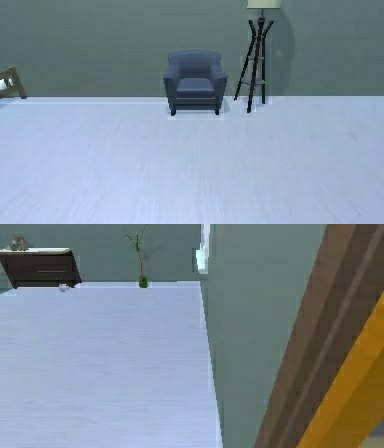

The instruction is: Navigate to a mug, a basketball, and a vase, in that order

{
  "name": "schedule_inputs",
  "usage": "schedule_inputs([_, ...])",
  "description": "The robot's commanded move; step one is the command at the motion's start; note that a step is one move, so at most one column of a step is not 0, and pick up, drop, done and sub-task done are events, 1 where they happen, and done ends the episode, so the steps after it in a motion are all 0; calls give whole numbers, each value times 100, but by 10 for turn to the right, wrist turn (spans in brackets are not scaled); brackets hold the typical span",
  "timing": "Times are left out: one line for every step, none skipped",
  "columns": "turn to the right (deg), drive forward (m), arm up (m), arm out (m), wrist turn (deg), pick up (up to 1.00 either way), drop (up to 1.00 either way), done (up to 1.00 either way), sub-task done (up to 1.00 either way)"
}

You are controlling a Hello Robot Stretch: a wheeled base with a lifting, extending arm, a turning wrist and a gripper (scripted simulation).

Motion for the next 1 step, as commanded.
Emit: schedule_inputs([450, 0, 0, 0, 0, 0, 0, 0, 0])
